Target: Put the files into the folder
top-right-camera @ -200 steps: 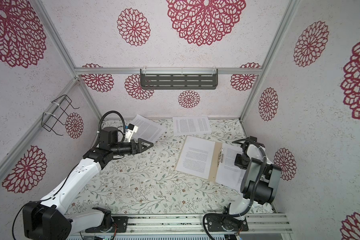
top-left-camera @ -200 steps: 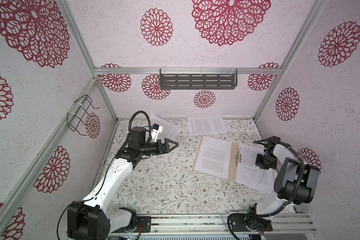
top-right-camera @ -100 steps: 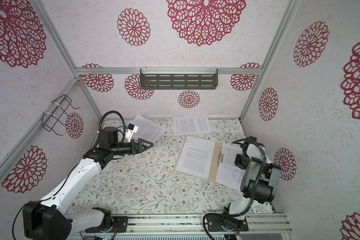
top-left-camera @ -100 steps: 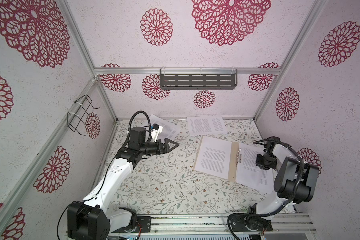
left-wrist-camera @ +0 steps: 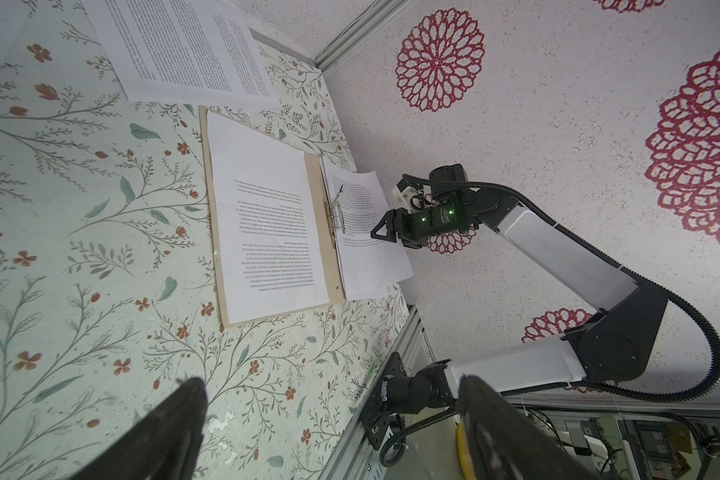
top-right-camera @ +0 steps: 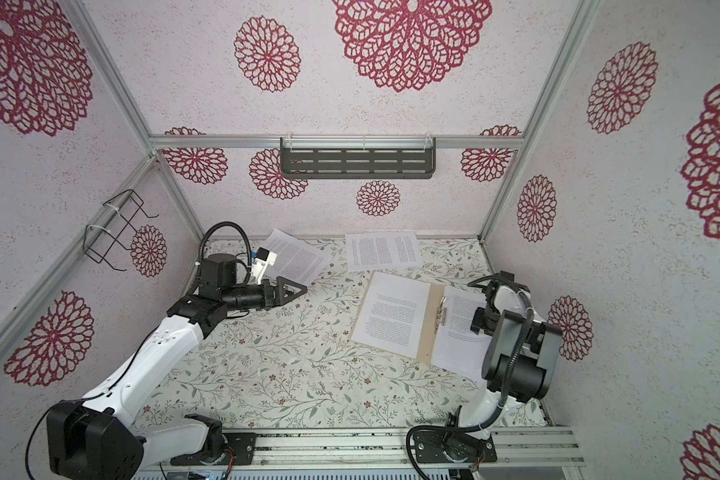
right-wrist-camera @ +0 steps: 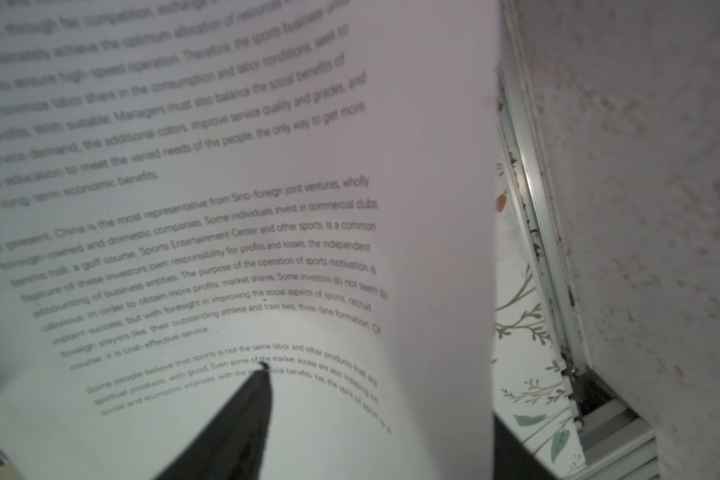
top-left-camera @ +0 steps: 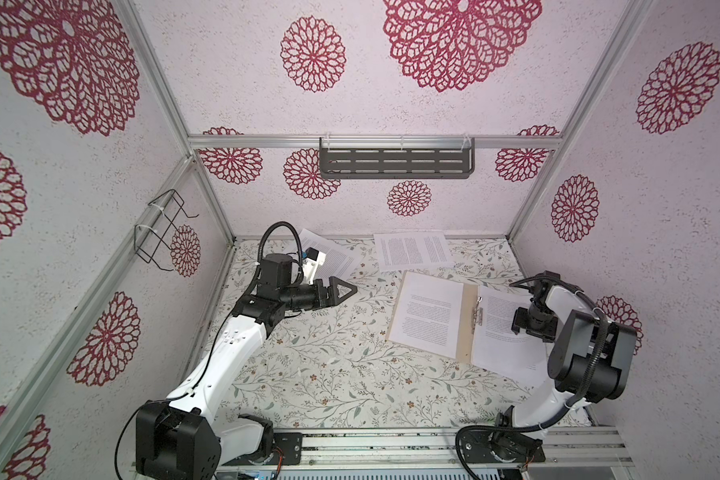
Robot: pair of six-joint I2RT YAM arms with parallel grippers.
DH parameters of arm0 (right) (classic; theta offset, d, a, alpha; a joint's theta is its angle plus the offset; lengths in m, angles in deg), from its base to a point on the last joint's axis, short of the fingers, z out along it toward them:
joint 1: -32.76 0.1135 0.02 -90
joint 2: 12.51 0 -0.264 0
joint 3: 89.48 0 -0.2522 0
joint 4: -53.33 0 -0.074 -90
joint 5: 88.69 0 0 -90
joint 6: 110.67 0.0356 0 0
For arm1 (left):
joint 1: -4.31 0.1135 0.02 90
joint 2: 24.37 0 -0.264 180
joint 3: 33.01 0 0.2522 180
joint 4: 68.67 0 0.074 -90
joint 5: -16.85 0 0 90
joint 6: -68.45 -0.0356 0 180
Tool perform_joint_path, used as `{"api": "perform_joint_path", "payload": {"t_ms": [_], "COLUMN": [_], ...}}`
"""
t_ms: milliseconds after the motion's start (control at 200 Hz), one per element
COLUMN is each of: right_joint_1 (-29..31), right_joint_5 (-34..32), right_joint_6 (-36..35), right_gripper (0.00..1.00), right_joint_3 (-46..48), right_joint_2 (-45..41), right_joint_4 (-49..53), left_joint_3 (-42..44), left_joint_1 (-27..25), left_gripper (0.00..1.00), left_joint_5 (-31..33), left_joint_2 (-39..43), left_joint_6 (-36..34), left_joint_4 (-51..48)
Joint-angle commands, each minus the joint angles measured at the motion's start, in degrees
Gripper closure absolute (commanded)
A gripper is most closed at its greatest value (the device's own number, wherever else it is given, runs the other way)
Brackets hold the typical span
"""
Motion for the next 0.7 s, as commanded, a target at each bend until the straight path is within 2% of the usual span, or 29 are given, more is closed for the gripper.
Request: {"api": "perform_joint_path", "payload": {"t_ms": [0, 200, 350, 435, 545, 695], "right_joint_1": [-1.59, -2.78, -3.97, -3.71, -1.54, 3.65], "right_joint_5": [-3.63, -6.0, 4.44, 9.2, 13.17, 16.88], "right_joint_6": [3.02, 8.37, 10.2, 11.68, 15.41, 17.74], "right_gripper": [0.01, 0.01, 0.01, 0.01, 0.1, 0.23], "right_joint_3": [-1.59, -2.95, -0.69, 1.64, 5.95, 12.47], "right_joint_2": [-1.9, -7.8, -14.43, -18.27, -22.23, -24.38], "right_joint_4": [1.45, 0.98, -3.49, -6.14, -9.44, -14.03], "left_joint_3": [0.45, 0.36, -0.12, -0.91, -2.57, -2.21], "left_joint_1": [-0.19, -0.22, -0.29, -0.24, -0.27, -0.14], "left_gripper": [0.03, 0.03, 0.03, 0.03, 0.03, 0.03], "left_joint_5": [-0.16, 0.55, 2.37, 7.57, 13.67, 15.51], "left_joint_2": [-0.24, -0.24, 0.01, 0.44, 1.73, 6.56], "left_joint_6": [-0.91, -1.21, -1.54, -1.35, 0.2, -0.95], "left_joint_4": [0.62, 0.26, -0.92, -3.13, -6.0, -5.59]}}
